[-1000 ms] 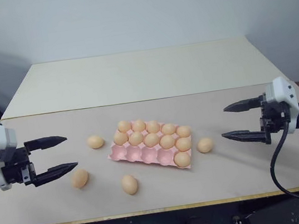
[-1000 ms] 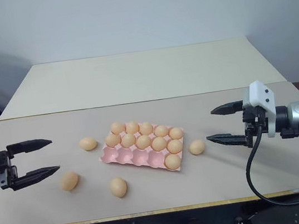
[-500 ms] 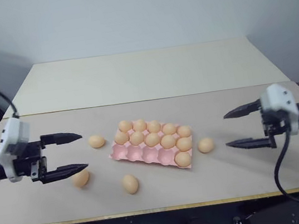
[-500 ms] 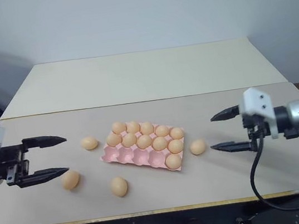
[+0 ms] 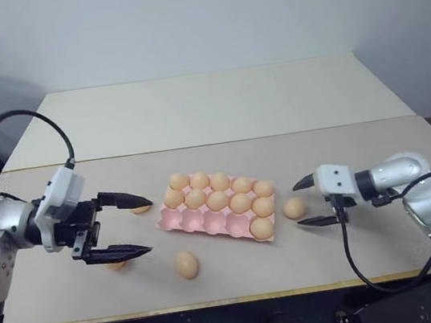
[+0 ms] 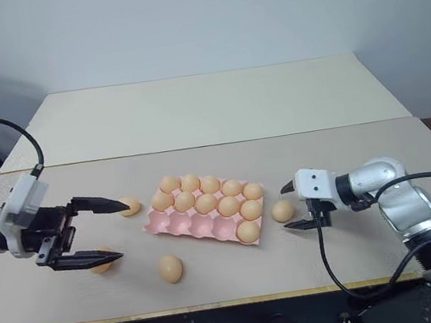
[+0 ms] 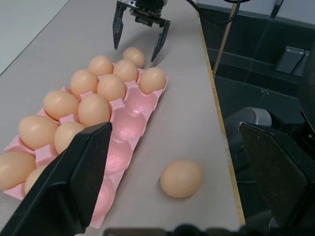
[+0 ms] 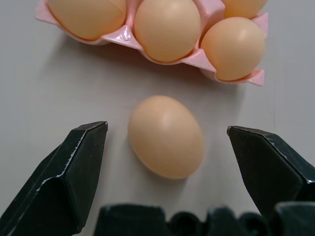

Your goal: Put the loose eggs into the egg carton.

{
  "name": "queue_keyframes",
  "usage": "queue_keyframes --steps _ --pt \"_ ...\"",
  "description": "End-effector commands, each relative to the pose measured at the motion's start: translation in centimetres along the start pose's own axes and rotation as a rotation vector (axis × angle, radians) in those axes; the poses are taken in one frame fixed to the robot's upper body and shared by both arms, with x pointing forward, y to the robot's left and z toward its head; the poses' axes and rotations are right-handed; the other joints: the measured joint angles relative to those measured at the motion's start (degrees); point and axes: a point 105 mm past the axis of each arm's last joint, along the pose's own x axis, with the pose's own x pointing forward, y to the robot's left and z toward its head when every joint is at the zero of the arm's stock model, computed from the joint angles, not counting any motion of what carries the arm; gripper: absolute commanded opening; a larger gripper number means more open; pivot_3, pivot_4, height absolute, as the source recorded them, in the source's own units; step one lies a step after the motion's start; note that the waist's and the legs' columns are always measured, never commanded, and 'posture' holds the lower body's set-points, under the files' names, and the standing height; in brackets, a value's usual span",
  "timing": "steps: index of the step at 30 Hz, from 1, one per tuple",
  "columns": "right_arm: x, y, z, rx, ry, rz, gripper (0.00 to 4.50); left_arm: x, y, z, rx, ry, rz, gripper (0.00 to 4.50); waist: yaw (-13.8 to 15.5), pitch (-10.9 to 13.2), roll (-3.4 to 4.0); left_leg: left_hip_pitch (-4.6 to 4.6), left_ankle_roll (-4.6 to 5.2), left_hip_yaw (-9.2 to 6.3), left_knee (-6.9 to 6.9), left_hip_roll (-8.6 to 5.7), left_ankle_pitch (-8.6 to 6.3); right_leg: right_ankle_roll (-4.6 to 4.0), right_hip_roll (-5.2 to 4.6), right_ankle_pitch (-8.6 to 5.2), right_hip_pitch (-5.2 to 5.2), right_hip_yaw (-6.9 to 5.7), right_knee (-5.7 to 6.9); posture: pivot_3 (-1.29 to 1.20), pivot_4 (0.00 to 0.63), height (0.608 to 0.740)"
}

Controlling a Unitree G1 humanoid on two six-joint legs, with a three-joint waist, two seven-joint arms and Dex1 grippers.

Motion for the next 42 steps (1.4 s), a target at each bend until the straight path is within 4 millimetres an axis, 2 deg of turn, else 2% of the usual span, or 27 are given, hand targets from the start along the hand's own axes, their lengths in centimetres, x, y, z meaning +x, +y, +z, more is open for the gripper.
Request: queue_keyframes --steps 1,3,7,8,11,13,16,19,23,25,29,33,36,37,42 --pt "0.3 -0.7 -0.2 -0.018 -0.005 -0.021 4.14 -0.2 0.2 0.5 0.041 0.004 0.005 4.50 0.00 0.00 0.00 0.00 0.00 0.00 0.00 0.00 0.00 0.00 0.00 0.00 0.00 0.00 0.00 0.00 0.150 0.740" --pt "0.4 -0.6 -0.2 -0.011 -0.016 -0.010 3.64 -0.3 0.3 0.5 0.042 0.005 0.009 4.50 0.01 0.00 0.00 0.01 0.00 0.00 0.00 0.00 0.00 0.00 0.00 0.00 0.01 0.00 0.01 0.00 0.150 0.740" --pt "0.2 -0.8 0.0 -0.023 -0.019 -0.026 2.21 -0.6 0.4 0.4 0.043 0.007 0.028 4.50 0.01 0.00 0.00 0.01 0.00 -0.01 0.00 0.00 0.00 0.00 0.00 0.00 0.01 0.00 0.02 0.00 0.150 0.740" --pt "-0.1 -0.9 0.2 -0.024 -0.027 -0.037 2.05 -0.7 0.4 0.4 0.043 0.006 0.037 4.50 0.01 0.00 0.00 0.01 0.00 -0.01 0.00 0.00 0.00 0.00 0.00 0.00 0.01 0.00 0.03 0.00 0.150 0.740" --pt "-1.6 -1.2 1.6 -0.044 -0.065 -0.061 2.05 -1.3 0.8 0.7 0.046 -0.015 0.090 4.50 0.03 0.01 0.01 0.01 0.00 -0.01 0.00 0.00 0.00 0.00 0.00 0.00 0.00 0.00 0.03 0.00 0.150 0.740" --pt "-2.6 -1.3 3.5 -0.059 -0.119 -0.075 2.05 -2.2 1.2 1.4 0.035 -0.058 0.152 4.50 0.06 0.01 0.01 0.00 0.00 -0.01 0.00 0.00 0.00 0.00 0.00 0.00 -0.01 0.00 0.03 0.00 0.150 0.740" --pt "-2.5 -1.4 6.6 -0.076 -0.219 -0.084 2.05 -3.3 1.3 1.8 0.015 -0.099 0.209 4.50 -0.25 0.01 0.01 0.02 0.00 -0.02 0.00 0.03 0.00 0.00 0.01 0.00 0.00 0.00 0.05 0.00 0.150 0.740" --pt "-0.5 -1.2 8.8 -0.096 -0.275 -0.073 2.05 -3.7 1.1 1.6 0.000 -0.097 0.224 4.50 -0.58 0.00 0.01 0.13 0.00 -0.03 0.00 0.12 0.00 -0.02 0.12 0.01 0.05 0.03 0.09 0.00 0.150 0.740" --pt "3.2 0.2 10.3 -0.115 -0.294 -0.019 2.05 -3.2 0.6 1.4 0.003 -0.068 0.171 4.50 -0.16 0.00 0.00 0.09 0.00 -0.07 0.00 0.16 0.00 -0.05 0.18 0.00 0.00 0.02 0.11 0.00 0.150 0.740" --pt "4.6 1.0 10.6 -0.112 -0.293 0.011 2.05 -2.8 0.6 1.4 0.011 -0.064 0.151 4.50 -0.01 0.00 0.00 0.03 0.00 -0.05 0.00 0.15 0.00 -0.05 0.17 0.00 -0.06 0.03 0.10 0.00 0.150 0.740" --pt "6.2 1.3 10.3 -0.111 -0.253 0.015 2.05 -2.6 0.8 1.6 0.017 -0.069 0.140 4.50 0.62 0.00 0.00 -0.04 0.00 -0.07 0.02 0.14 0.00 -0.05 0.15 0.00 -0.07 -0.01 0.07 0.00 0.150 0.740" --pt "6.7 1.1 10.2 -0.105 -0.223 0.009 3.20 -2.4 0.9 1.6 0.017 -0.064 0.125 4.50 0.43 0.00 0.00 0.00 0.00 -0.08 0.04 0.16 0.00 -0.06 0.18 0.00 -0.07 -0.02 0.11 0.00 0.150 0.740" --pt "5.4 1.0 10.7 -0.109 -0.240 0.005 4.27 -2.6 1.1 1.6 0.016 -0.060 0.126 4.50 0.28 0.00 0.00 0.00 0.00 -0.08 0.03 0.17 0.00 -0.07 0.19 -0.01 -0.07 -0.01 0.10 0.00 0.150 0.740" --pt "4.8 1.1 10.8 -0.109 -0.248 0.006 4.46 -2.6 1.1 1.6 0.014 -0.057 0.129 4.50 0.27 0.00 0.00 -0.01 0.00 -0.08 0.03 0.16 0.00 -0.07 0.19 -0.01 -0.07 -0.01 0.09 0.00 0.150 0.740" --pt "1.0 2.0 11.4 -0.084 -0.317 0.041 4.46 -3.1 1.2 1.0 0.010 -0.045 0.157 4.50 0.47 0.00 0.00 -0.04 0.00 -0.09 0.03 0.17 0.00 -0.07 0.18 -0.01 -0.06 -0.03 0.06 0.00 0.150 0.740"
